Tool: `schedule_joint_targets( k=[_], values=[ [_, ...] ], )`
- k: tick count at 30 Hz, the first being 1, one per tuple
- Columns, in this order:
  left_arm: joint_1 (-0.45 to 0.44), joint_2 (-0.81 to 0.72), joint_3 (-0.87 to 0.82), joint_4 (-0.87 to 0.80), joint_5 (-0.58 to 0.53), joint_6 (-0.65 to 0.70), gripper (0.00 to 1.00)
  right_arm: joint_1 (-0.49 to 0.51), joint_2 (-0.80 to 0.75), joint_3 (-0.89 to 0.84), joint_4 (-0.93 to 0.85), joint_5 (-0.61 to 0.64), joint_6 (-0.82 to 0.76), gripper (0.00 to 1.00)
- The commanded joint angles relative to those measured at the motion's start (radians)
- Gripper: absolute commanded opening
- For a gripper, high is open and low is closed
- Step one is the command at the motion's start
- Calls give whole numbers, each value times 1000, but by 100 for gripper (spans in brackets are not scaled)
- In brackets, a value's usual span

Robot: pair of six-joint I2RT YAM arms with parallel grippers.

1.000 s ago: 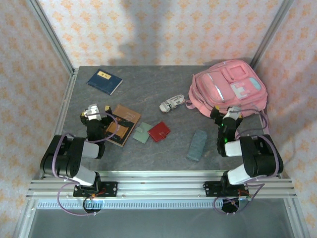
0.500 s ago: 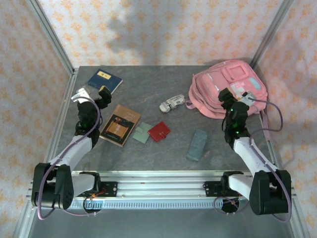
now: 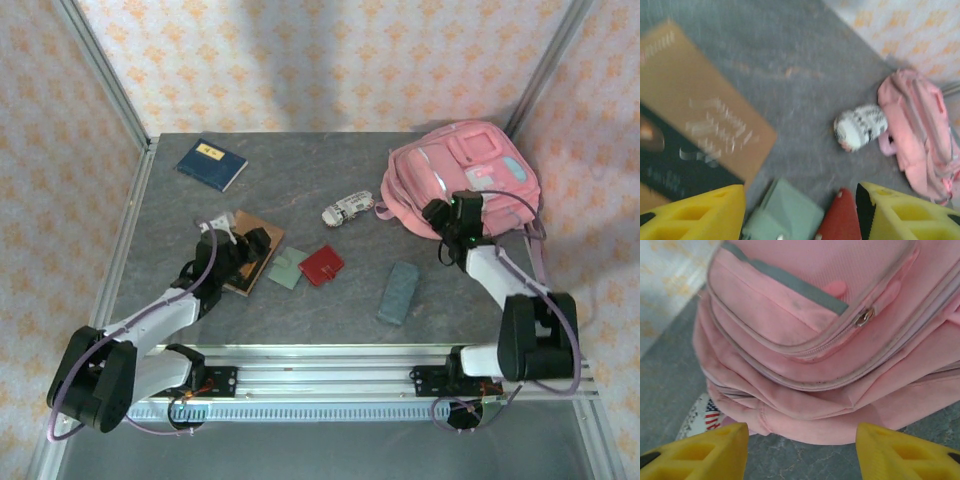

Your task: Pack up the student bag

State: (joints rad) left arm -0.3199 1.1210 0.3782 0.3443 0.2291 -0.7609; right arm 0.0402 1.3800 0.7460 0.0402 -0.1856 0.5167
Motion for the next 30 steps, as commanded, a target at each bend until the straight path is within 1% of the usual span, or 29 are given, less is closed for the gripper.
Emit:
schedule_joint_targets(
  k=[1, 6, 9, 10, 12, 14, 17, 19, 20, 24, 28, 30],
  values=[
    [-37, -6, -24, 13, 4, -66, 62, 25, 103, 148, -39, -8, -1, 60],
    [-71, 0, -19, 7, 7, -73, 65, 46, 337, 370, -117, -27, -18, 62],
    [-73, -2, -12, -23, -8, -68, 65, 76, 469, 481, -166, -27, -24, 62],
    [-74, -3, -10, -35, -15, -66, 65, 86, 504, 507, -173, -30, -22, 62],
    [-74, -7, -4, -63, -27, -64, 65, 116, 579, 560, -189, -63, -19, 57],
    [-74, -12, -4, -83, -38, -65, 67, 148, 639, 597, -193, -92, -8, 56],
    [-74, -20, -12, -87, -40, -73, 67, 206, 706, 635, -187, -138, 15, 51],
    [-74, -23, -17, -84, -42, -78, 68, 254, 736, 655, -173, -169, 28, 50],
    [-74, -25, -18, -84, -45, -78, 68, 289, 751, 670, -176, -167, 32, 50],
    [-74, -21, -7, -87, -49, -78, 68, 375, 785, 716, -163, -185, 73, 50],
    [-74, -2, 22, -95, -39, -69, 69, 425, 808, 768, -123, -220, 128, 50],
    [-74, 12, 39, -98, -31, -67, 69, 454, 840, 837, -148, -226, 124, 50]
  ],
)
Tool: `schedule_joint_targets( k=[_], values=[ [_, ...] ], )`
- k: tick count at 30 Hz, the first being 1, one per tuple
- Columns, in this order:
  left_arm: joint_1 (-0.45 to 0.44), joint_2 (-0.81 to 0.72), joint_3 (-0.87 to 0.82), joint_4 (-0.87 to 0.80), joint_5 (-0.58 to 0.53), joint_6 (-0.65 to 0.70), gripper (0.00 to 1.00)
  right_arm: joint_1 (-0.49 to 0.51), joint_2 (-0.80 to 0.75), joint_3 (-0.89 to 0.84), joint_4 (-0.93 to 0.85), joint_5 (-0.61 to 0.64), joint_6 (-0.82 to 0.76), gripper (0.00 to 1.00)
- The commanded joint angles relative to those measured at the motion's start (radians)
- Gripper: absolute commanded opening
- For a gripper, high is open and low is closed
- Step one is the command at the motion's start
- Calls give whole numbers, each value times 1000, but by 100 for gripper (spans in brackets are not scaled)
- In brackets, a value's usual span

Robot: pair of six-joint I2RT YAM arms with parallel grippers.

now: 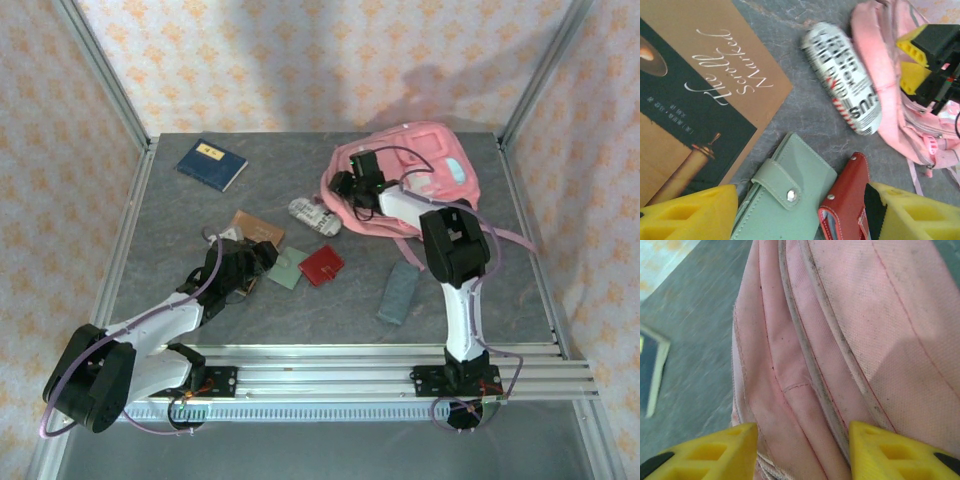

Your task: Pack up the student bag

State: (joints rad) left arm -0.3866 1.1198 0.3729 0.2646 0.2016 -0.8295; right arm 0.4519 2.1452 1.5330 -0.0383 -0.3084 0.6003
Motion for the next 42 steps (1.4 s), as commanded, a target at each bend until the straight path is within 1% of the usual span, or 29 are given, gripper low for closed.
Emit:
schedule_joint_targets(
  k=[1, 5, 7, 10, 13, 17, 21, 24, 25, 26, 28, 29, 30, 35, 36, 38, 41, 42],
  values=[
    [-7, 19, 51, -18, 1, 1, 69, 54, 92, 87, -90, -102, 37, 50],
    [-8, 32, 79, -14, 31, -8, 68, 85, 152, 223, -160, -109, 26, 50],
    [-7, 31, 95, -25, 40, -9, 68, 85, 138, 254, -199, -99, 12, 52],
    [-9, 29, 118, -38, 62, -7, 69, 71, 51, 234, -244, -67, -28, 56],
    [-14, 38, 142, -39, 88, -3, 69, 25, -83, 138, -260, -60, -47, 59],
    [-41, 95, 193, -28, 114, 4, 70, -87, -296, -74, -240, -51, -63, 62],
    [-97, 199, 276, -18, 132, 15, 69, -256, -458, -285, -225, -44, -64, 60],
    [-152, 307, 369, -26, 135, 31, 66, -400, -541, -423, -190, -44, -62, 59],
    [-170, 348, 406, -33, 134, 37, 64, -449, -552, -459, -173, -50, -61, 59],
    [-188, 391, 445, -39, 137, 45, 58, -489, -557, -488, -154, -65, -57, 59],
    [-213, 474, 520, -61, 140, 50, 52, -555, -542, -524, -116, -126, -52, 59],
    [-226, 518, 558, -71, 145, 54, 50, -578, -528, -542, -85, -163, -47, 59],
    [-236, 552, 587, -75, 146, 57, 48, -591, -514, -555, -50, -192, -44, 59],
    [-276, 711, 728, -114, 148, 53, 48, -604, -410, -562, 63, -285, -27, 59],
    [-281, 733, 748, -118, 150, 53, 48, -603, -394, -559, 78, -294, -21, 57],
    [-286, 775, 791, -132, 150, 54, 48, -604, -367, -554, 97, -305, -13, 49],
    [-290, 854, 865, -171, 144, 68, 46, -604, -357, -568, 127, -331, -3, 21],
    [-290, 869, 886, -183, 142, 76, 42, -604, -364, -574, 128, -333, -1, 16]
  ],
)
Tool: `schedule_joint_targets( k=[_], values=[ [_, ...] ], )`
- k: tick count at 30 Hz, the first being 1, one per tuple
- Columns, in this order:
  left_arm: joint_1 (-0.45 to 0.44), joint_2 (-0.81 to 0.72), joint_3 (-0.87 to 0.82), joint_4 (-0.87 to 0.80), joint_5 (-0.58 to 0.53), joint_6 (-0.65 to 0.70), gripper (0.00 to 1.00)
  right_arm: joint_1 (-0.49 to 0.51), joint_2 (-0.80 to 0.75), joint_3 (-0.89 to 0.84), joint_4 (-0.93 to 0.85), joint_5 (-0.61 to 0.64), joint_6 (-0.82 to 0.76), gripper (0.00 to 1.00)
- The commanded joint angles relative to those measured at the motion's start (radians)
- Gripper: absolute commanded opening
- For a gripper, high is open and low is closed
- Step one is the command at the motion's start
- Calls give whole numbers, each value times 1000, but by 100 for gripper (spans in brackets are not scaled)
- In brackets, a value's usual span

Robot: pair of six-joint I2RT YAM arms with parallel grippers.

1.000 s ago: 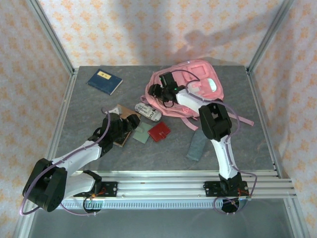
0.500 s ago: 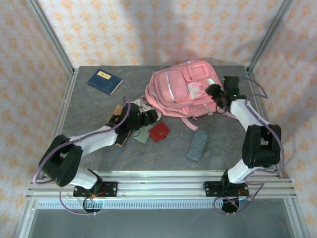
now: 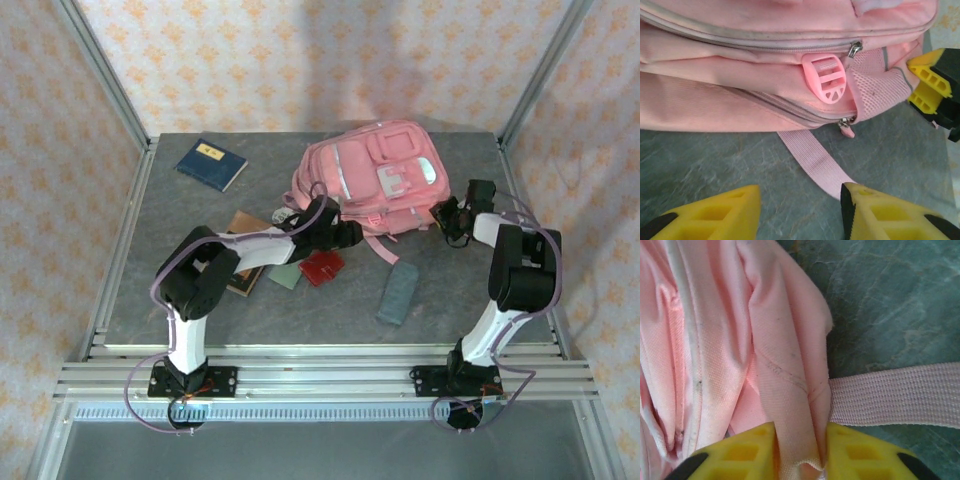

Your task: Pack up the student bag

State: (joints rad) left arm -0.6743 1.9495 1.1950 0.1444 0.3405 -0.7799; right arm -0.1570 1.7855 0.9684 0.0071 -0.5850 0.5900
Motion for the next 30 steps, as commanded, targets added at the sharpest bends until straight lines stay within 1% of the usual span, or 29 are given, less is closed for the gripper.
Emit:
schedule_joint_targets(
  k=[1, 3, 6, 7, 11, 14, 18, 20, 22, 24, 26, 30],
  values=[
    [-2, 61, 90, -79, -2, 35, 41, 5, -23, -20, 83, -53, 11, 12],
    [-2, 103, 141, -110, -11, 58, 37, 0, -75, -43, 82, -37, 17, 6],
    [-2, 169, 235, -175, -20, 86, 33, -11, -172, -76, 68, -33, 34, 1],
    [-2, 189, 262, -192, -24, 92, 30, -13, -208, -86, 59, -31, 38, 0],
    [-1, 252, 353, -238, -80, 122, 25, -15, -341, -133, 17, -25, 46, 0],
    [4, 297, 439, -294, -150, 165, 23, -14, -445, -179, -3, -27, 55, 0],
    [17, 321, 518, -281, -170, 227, 24, -13, -573, -248, 5, -53, 101, 0],
    [23, 320, 549, -275, -174, 252, 25, -13, -601, -273, 14, -49, 125, 0],
    [24, 298, 558, -263, -159, 276, 29, -13, -635, -285, 21, -42, 141, 0],
    [24, 248, 517, -221, -134, 290, 37, -13, -643, -284, 20, -33, 143, 0],
    [24, 171, 424, -146, -115, 293, 48, -13, -642, -272, 14, -29, 143, 0],
    [25, -20, 170, 63, -73, 281, 70, -13, -647, -252, 14, -12, 159, 0]
  ],
)
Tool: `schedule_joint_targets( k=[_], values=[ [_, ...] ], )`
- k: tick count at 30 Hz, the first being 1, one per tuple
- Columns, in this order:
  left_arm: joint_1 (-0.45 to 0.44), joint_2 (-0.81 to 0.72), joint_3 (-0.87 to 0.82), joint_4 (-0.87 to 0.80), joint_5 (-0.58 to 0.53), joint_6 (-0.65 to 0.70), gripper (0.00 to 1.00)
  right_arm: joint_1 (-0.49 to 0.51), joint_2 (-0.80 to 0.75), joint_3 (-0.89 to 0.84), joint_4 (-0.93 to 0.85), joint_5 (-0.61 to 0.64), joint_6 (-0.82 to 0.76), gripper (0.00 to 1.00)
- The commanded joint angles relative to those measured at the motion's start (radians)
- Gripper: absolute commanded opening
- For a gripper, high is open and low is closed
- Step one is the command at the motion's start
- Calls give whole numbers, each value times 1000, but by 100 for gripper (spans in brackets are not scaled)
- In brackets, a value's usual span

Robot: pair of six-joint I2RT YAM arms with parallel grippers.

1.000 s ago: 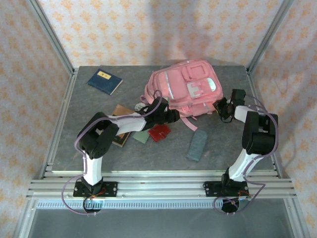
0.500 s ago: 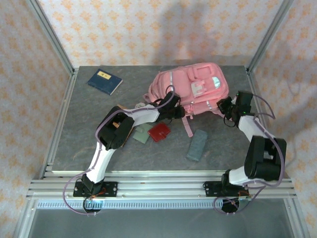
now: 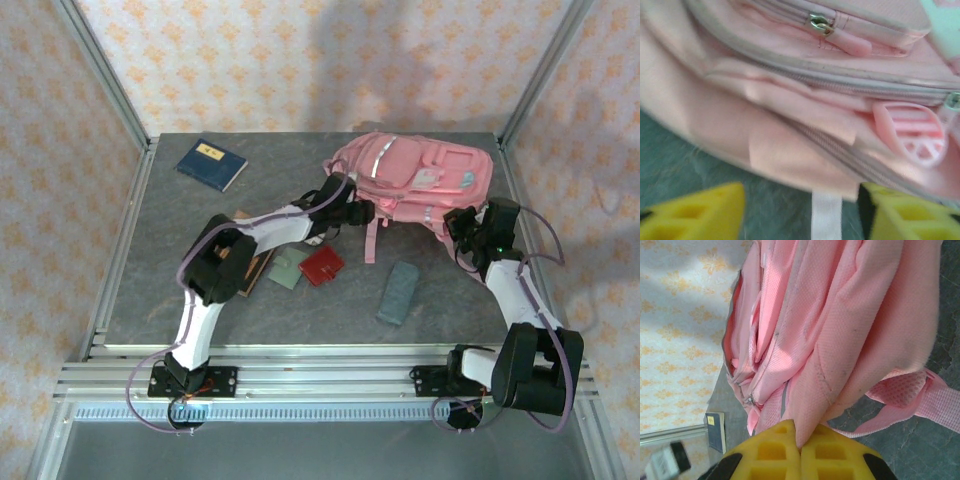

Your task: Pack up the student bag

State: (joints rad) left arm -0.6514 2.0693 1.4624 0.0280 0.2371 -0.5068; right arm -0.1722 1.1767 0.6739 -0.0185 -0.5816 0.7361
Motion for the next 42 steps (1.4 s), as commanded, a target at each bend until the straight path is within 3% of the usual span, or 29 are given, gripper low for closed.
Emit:
schedule_joint_targets(
  k=[1, 3, 9, 11, 28, 34, 42],
  values=[
    [1, -191, -154, 236, 50, -4, 74, 2, -43, 44, 43, -12, 19, 0],
    [0, -254, -237, 307, 70, -25, 78, 2, -46, 50, 49, -13, 31, 0],
    [-7, -318, -429, 507, 203, -67, 52, 2, -47, 63, 63, -40, 64, 0],
    [-8, -294, -452, 572, 254, -106, 49, 3, -49, 68, 62, -47, 67, 0],
    [-34, 32, -255, 792, 384, -229, 61, 4, -46, 87, 63, -75, 67, 0],
    [-34, 73, -195, 737, 382, -171, 67, 5, -46, 91, 69, -89, 75, 0],
    [-34, 123, -125, 726, 416, -150, 64, 18, -39, 111, 64, -90, 77, 0]
  ],
)
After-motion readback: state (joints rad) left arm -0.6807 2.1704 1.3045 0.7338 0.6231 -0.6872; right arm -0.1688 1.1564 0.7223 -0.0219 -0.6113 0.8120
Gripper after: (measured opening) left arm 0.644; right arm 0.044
